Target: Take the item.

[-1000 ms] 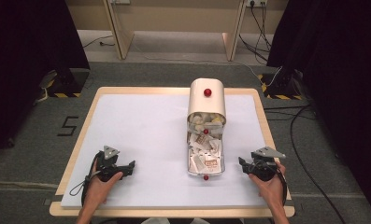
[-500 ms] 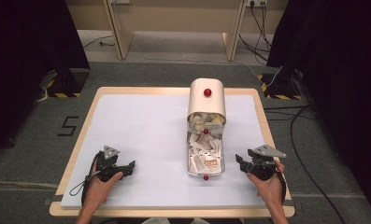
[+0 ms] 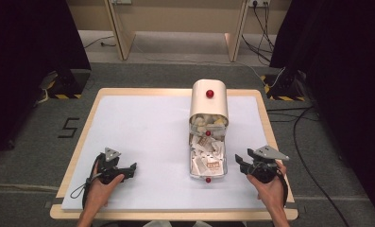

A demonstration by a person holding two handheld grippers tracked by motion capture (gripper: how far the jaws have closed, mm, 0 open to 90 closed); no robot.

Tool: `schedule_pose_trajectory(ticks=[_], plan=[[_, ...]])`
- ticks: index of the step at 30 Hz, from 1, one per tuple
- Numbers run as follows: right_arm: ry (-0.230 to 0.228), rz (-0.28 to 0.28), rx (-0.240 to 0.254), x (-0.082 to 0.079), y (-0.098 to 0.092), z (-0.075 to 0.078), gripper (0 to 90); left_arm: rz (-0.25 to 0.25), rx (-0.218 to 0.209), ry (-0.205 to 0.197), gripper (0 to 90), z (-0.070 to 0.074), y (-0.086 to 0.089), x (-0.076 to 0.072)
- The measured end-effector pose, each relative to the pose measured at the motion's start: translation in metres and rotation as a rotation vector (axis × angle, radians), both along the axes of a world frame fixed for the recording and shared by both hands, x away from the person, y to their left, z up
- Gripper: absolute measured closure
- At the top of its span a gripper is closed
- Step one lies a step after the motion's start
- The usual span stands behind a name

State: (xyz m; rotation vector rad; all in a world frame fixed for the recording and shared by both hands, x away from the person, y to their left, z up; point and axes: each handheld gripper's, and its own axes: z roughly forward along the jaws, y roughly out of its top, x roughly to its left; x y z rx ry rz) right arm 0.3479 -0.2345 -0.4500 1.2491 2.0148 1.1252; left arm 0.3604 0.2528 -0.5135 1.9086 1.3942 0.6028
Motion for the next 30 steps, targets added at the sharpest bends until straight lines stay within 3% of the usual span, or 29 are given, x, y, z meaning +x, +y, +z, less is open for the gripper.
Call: schedule_pose_trajectory(ticks=[17, 30], plan=[[-0.040, 0.043, 0.021, -0.009, 0.013, 0.015, 46.0, 0.001, 0.000, -0.001, 10.6, 0.000, 0.000, 0.000], [-0.054, 0.122, 0.024, -0.018, 0.036, 0.023, 48.5, 0.000, 0.000, -0.001, 10.6, 0.000, 0.000, 0.000]])
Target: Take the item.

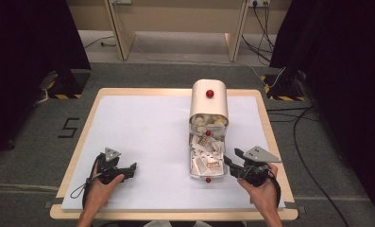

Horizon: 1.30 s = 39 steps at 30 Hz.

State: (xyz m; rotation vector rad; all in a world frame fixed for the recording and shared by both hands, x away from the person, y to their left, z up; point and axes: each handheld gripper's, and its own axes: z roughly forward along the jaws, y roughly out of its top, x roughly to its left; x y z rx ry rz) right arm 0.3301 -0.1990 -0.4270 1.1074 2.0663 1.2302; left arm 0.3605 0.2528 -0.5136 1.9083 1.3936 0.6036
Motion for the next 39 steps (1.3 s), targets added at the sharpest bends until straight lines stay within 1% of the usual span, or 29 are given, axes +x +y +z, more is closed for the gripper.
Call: schedule_pose_trajectory(ticks=[11, 22, 27, 30, 39], plan=[[0.011, 0.047, 0.003, -0.001, 0.012, -0.004, 51.5, 0.001, 0.000, 0.000, 10.6, 0.000, 0.000, 0.000], [0.022, 0.136, -0.008, -0.005, 0.034, -0.007, 53.4, 0.000, -0.001, 0.000, 10.6, 0.000, 0.000, 0.000], [0.037, 0.156, 0.000, -0.005, 0.039, -0.011, 54.2, 0.000, -0.001, 0.000, 10.6, 0.000, 0.000, 0.000], [0.046, 0.165, -0.004, -0.004, 0.043, -0.014, 54.7, 0.001, 0.000, 0.000, 10.6, 0.000, 0.000, 0.000], [0.054, 0.187, -0.003, -0.001, 0.052, -0.019, 56.5, 0.000, 0.000, 0.000, 10.6, 0.000, 0.000, 0.000]])
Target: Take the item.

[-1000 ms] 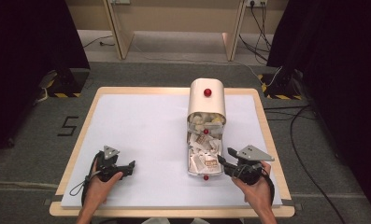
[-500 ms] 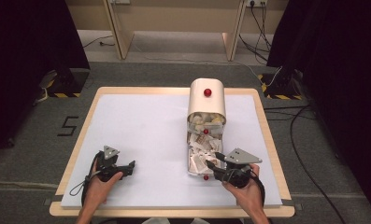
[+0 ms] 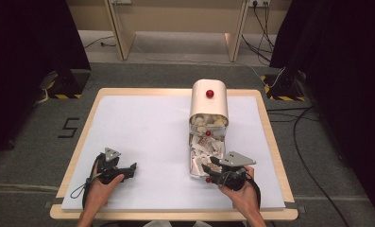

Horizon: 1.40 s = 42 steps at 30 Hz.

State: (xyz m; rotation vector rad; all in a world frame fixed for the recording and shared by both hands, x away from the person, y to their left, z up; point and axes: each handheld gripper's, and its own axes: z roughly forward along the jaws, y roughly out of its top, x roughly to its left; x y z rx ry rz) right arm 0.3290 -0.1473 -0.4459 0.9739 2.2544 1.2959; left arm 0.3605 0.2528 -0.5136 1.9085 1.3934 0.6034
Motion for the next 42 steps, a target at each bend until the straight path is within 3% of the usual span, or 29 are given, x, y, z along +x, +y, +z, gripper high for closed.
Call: schedule_pose_trajectory(ticks=[26, 36, 38, 42], plan=[[0.049, 0.031, -0.007, 0.010, 0.013, -0.018, 68.6, 0.001, 0.001, 0.000, 10.6, 0.000, 0.000, 0.000], [0.048, 0.032, -0.016, 0.010, 0.014, -0.022, 81.2, 0.001, 0.000, 0.000, 10.6, 0.000, 0.000, 0.000], [0.053, 0.034, 0.012, 0.010, 0.012, -0.022, 84.8, -0.001, 0.001, 0.001, 10.6, 0.000, 0.000, 0.000], [0.033, 0.037, 0.016, 0.009, 0.012, -0.019, 86.5, 0.001, 0.001, 0.000, 10.6, 0.000, 0.000, 0.000]])
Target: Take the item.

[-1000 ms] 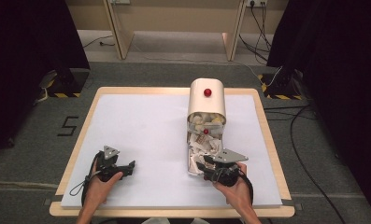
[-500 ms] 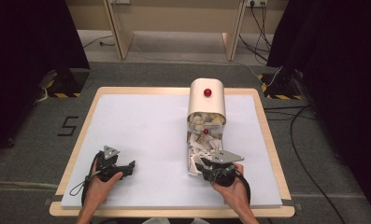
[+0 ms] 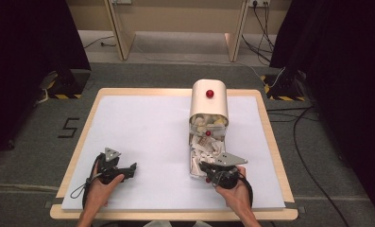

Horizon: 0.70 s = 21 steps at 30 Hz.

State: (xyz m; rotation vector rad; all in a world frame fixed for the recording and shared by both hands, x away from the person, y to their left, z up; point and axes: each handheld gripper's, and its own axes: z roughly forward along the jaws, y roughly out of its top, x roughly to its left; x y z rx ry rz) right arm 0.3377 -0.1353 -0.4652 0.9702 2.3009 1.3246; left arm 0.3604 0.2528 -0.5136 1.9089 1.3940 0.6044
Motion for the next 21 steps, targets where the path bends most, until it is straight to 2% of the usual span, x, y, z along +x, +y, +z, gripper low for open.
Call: schedule_pose_trajectory(ticks=[21], plan=[[-0.050, -0.038, 0.047, -0.001, -0.013, 0.016, 86.8, 0.000, -0.002, 0.000, 10.6, 0.000, 0.000, 0.000]])
